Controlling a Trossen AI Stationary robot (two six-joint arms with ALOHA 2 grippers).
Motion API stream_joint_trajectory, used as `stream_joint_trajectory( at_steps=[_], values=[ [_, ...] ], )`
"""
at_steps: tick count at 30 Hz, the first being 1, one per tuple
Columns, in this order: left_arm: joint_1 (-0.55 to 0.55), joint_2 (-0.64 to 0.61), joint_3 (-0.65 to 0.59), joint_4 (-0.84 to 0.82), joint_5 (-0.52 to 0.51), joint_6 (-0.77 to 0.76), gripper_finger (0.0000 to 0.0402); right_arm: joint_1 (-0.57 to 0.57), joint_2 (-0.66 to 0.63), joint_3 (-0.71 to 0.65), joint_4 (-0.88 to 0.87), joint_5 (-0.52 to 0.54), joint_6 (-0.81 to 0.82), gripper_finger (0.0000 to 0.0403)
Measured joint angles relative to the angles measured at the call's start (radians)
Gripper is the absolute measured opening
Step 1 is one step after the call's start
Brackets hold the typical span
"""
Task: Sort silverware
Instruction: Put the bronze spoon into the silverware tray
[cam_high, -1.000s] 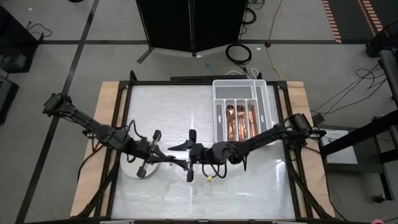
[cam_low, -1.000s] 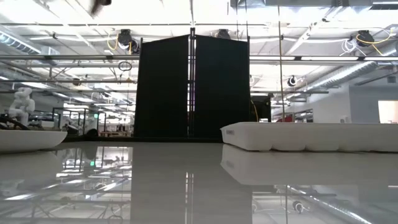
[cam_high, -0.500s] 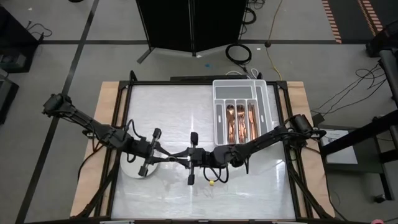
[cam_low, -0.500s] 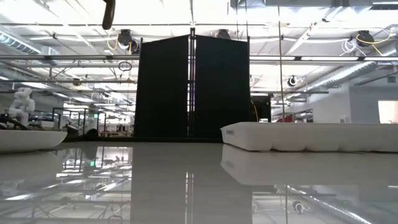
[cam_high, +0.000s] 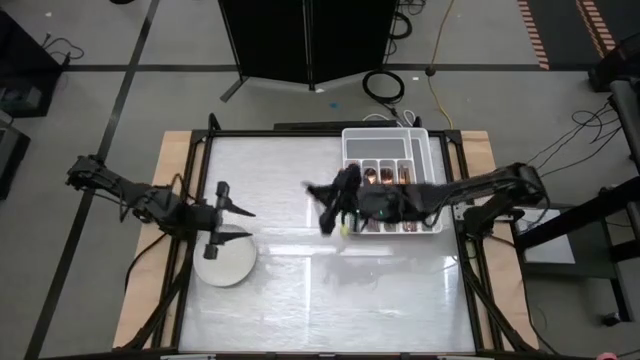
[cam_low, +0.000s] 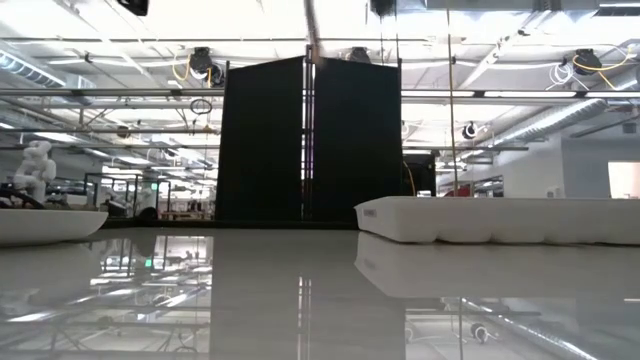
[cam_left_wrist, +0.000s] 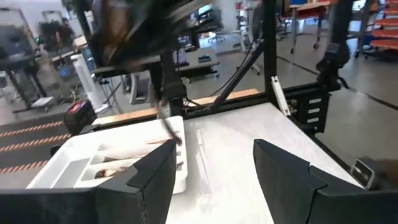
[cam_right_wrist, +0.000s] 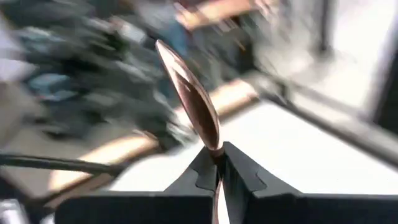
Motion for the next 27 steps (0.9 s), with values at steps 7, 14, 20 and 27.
stream_joint_trajectory(
  at_steps=[7, 14, 20, 27],
  values=[
    [0.000, -0.120, -0.105, 0.074, 0.088, 0.090, 0.0215, -0.135, -0.069, -0.102, -0.464, -0.018, 0.464, 0.0001],
    [0.000, -0.146, -0.226, 0.310, 0.116, 0.157, 0.0215, -0.290, -0.067, -0.281, -0.470, -0.257, 0.654, 0.0000],
    [0.000, -0.151, -0.226, 0.368, 0.149, 0.199, 0.0215, -0.414, -0.067, -0.353, -0.473, -0.357, 0.696, 0.0000],
    [0.000, -0.152, -0.225, 0.381, 0.152, 0.217, 0.0215, -0.505, -0.068, -0.388, -0.514, -0.398, 0.703, 0.0000]
  ],
)
